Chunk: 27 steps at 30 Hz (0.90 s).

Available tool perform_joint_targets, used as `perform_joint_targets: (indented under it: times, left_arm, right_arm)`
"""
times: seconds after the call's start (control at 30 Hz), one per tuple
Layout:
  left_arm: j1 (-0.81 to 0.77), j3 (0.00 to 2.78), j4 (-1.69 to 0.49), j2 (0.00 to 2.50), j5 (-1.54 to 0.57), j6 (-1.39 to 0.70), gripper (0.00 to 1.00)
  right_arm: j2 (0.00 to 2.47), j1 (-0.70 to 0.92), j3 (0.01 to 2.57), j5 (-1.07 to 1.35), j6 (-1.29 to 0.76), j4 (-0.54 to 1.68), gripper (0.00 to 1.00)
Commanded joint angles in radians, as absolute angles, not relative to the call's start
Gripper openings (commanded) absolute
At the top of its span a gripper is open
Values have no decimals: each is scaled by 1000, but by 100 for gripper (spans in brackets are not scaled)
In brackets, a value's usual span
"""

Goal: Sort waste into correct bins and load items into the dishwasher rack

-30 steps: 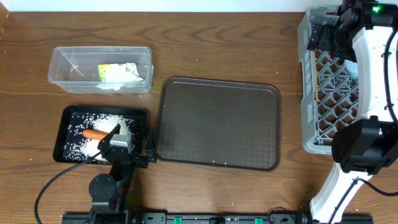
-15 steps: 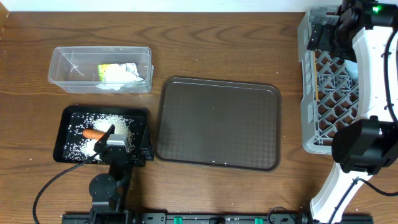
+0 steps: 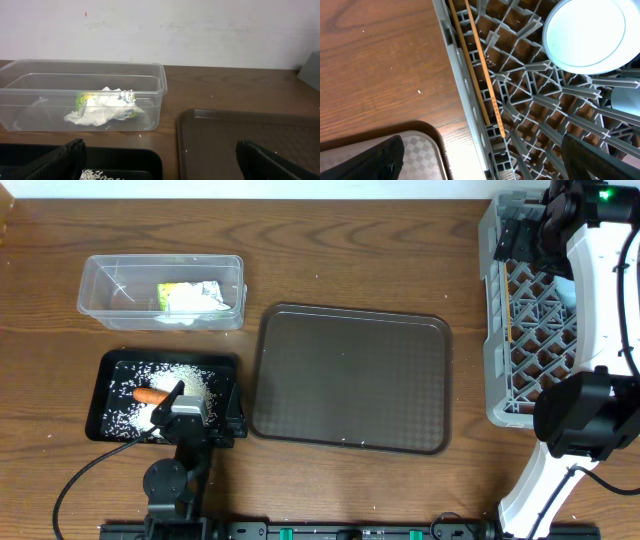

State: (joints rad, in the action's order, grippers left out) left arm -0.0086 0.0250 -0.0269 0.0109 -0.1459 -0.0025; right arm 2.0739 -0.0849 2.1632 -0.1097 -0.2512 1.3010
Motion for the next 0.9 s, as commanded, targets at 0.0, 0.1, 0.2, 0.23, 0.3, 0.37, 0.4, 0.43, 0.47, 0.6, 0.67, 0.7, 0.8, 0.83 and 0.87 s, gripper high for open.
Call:
perform_joint_targets:
  times: [0.0, 0.1, 0.2, 0.23, 0.3, 0.37, 0.4, 0.43, 0.47, 0.6, 0.67, 0.7, 0.8, 0.83, 0.87]
  left_arm:
    - [-12, 4, -51, 4, -138, 7, 98]
    - [-12, 4, -52, 4, -138, 7, 98]
    - [-12, 4, -52, 4, -138, 7, 98]
    - [-12, 4, -52, 4, -138, 7, 98]
    - [-12, 4, -52, 4, -138, 7, 98]
    - [-12, 4, -52, 4, -138, 7, 98]
    - [-12, 4, -52, 4, -138, 7, 98]
    - [-12, 4, -52, 4, -138, 7, 98]
    - [-12, 4, -52, 4, -138, 7, 98]
    - [-12, 4, -52, 4, -138, 7, 98]
    - [-12, 4, -51, 4, -138, 7, 98]
    - [-12, 4, -52, 4, -138, 7, 98]
    - [-12, 4, -52, 4, -138, 7, 98]
    - [-12, 4, -52, 4, -138, 7, 98]
    - [-12, 4, -52, 4, -138, 7, 98]
  right_arm:
    - [2072, -86, 2164, -124, -238, 1301, 99]
    - [2072, -86, 2164, -124, -238, 1301, 99]
    - [2072, -86, 2164, -124, -238, 1301, 99]
    - [2074, -86, 2164, -124, -238, 1301, 99]
    - [2075, -86, 2164, -124, -238, 1301, 99]
    - [2075, -86, 2164, -124, -238, 1301, 99]
    - [2074, -86, 2164, -124, -238, 1301, 99]
    - [2074, -86, 2164, -124, -238, 1301, 99]
    - [2074, -86, 2164, -124, -238, 1301, 99]
    - [2054, -81, 2164, -123, -238, 1301, 99]
    - [2024, -75, 2164, -124, -238, 1301, 99]
    - [2006, -71, 2164, -123, -238, 1301, 99]
    - [1931, -56, 2164, -124, -238, 1301, 99]
    - [1906, -50, 2164, -124, -238, 1301, 99]
    - [1880, -45, 2164, -124, -238, 1301, 99]
